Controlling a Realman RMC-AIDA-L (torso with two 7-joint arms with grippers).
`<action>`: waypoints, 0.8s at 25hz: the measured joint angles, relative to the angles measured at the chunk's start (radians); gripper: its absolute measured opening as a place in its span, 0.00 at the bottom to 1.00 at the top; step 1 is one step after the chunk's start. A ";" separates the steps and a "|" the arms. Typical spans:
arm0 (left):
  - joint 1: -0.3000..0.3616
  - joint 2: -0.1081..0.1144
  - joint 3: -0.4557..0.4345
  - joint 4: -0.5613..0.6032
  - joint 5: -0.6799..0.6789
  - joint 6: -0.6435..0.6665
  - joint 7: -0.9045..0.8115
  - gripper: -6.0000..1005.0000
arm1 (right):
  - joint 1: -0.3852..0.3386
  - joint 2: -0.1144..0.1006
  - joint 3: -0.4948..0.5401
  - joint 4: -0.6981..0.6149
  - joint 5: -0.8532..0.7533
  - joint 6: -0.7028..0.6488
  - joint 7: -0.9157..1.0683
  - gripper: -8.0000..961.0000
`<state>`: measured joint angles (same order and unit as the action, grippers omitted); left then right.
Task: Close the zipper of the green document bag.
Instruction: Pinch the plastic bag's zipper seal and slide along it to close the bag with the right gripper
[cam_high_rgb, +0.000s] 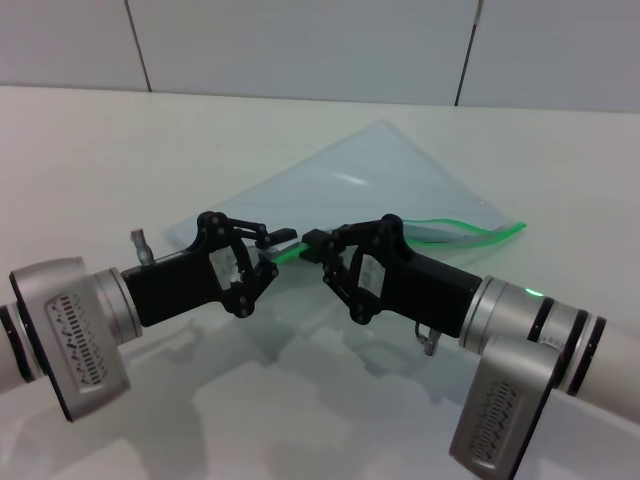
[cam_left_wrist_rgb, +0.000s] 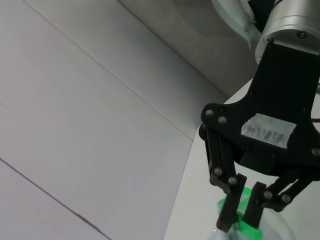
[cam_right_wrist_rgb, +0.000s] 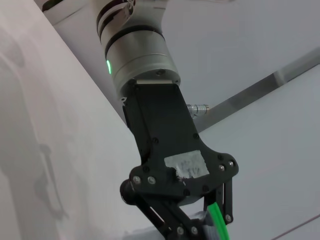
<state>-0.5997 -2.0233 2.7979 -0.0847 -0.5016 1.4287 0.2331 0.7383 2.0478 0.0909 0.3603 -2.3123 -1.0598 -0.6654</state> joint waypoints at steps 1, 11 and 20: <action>0.000 0.000 0.000 0.000 0.001 0.000 0.001 0.06 | -0.001 0.000 0.001 0.000 0.001 0.000 0.000 0.09; 0.005 0.000 0.000 -0.001 0.012 -0.001 0.007 0.06 | -0.026 -0.001 0.056 0.000 0.003 0.031 -0.009 0.09; 0.011 0.002 0.000 -0.001 0.011 -0.001 0.014 0.06 | -0.068 -0.005 0.106 -0.009 0.005 0.051 -0.011 0.09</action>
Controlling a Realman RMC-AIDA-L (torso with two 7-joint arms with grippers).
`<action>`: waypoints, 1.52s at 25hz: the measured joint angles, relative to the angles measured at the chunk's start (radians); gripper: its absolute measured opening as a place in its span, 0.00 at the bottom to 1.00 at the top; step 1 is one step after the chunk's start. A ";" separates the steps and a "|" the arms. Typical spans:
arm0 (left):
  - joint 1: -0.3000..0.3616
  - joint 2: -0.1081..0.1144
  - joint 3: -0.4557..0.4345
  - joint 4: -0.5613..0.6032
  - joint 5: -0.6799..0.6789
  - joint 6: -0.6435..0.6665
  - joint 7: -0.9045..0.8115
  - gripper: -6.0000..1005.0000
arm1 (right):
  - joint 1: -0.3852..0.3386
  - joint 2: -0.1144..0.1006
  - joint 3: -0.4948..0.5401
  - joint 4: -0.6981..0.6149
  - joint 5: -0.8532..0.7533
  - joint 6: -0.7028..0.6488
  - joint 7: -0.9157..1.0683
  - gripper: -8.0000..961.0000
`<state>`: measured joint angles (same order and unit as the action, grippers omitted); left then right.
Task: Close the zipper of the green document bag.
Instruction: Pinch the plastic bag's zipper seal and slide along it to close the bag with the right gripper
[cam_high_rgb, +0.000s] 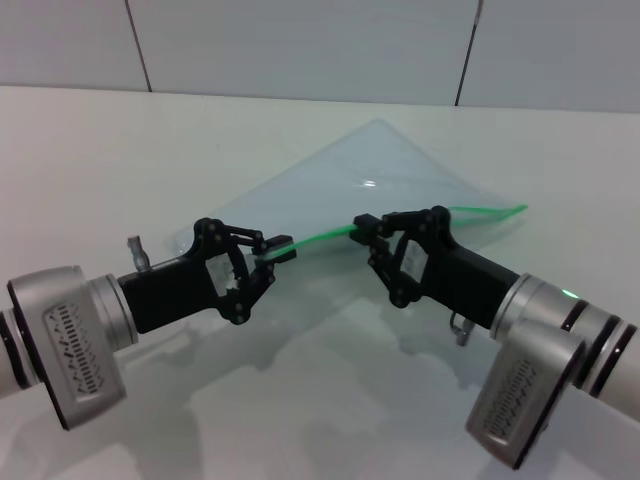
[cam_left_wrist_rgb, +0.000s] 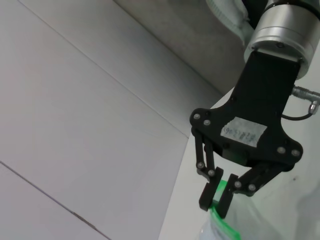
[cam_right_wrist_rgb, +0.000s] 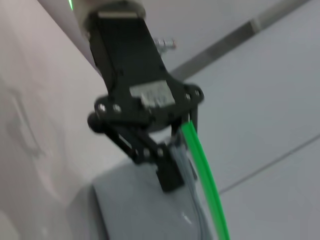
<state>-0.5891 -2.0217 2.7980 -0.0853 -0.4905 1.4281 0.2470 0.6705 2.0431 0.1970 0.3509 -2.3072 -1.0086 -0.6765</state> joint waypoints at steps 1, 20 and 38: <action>0.000 0.000 0.000 0.000 0.000 0.000 0.000 0.06 | -0.007 -0.001 0.008 -0.002 0.000 0.001 0.000 0.09; 0.023 0.002 0.000 0.002 0.001 0.000 0.013 0.06 | -0.066 -0.003 0.119 -0.106 0.102 0.086 -0.001 0.09; 0.044 -0.004 -0.013 0.003 -0.005 0.003 0.075 0.06 | -0.082 -0.002 0.127 -0.158 0.212 0.119 0.000 0.10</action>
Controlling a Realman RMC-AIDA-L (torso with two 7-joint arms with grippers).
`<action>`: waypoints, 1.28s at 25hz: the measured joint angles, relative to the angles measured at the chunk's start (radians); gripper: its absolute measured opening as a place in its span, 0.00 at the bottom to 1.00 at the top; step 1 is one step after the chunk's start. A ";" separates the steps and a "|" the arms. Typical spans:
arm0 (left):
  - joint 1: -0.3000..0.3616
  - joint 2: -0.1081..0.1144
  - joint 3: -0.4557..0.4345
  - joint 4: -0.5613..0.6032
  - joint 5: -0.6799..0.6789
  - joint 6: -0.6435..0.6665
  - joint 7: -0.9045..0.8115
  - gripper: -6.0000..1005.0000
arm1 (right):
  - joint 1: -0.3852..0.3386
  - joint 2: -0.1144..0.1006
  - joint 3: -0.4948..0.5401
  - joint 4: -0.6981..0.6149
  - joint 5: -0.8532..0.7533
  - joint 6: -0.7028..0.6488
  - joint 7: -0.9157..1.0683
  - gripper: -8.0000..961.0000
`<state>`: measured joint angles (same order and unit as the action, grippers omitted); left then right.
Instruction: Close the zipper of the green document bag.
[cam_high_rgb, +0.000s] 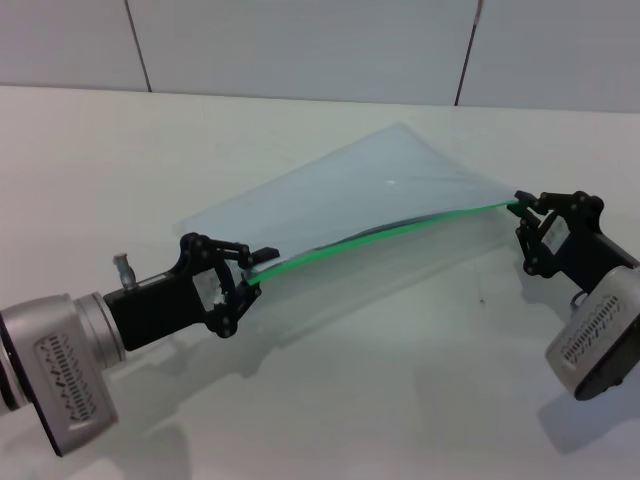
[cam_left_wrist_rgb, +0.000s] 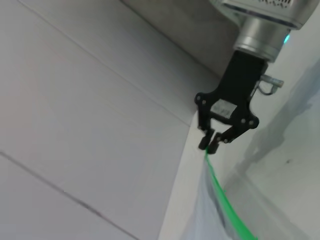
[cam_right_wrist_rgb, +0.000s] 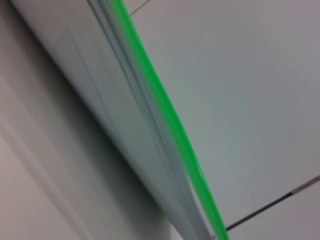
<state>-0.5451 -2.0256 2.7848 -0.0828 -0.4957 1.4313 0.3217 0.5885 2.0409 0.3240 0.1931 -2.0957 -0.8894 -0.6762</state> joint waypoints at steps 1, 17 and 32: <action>0.003 0.000 -0.007 0.000 -0.004 0.000 0.002 0.06 | -0.007 0.001 0.001 0.005 0.033 -0.003 0.006 0.10; 0.096 -0.001 -0.243 0.014 -0.409 0.202 -0.197 0.54 | -0.176 0.005 -0.010 0.071 0.317 -0.531 0.200 0.44; 0.108 -0.001 -0.279 0.028 -0.602 0.219 -0.432 0.74 | -0.204 0.006 -0.016 0.077 0.313 -0.688 0.442 0.81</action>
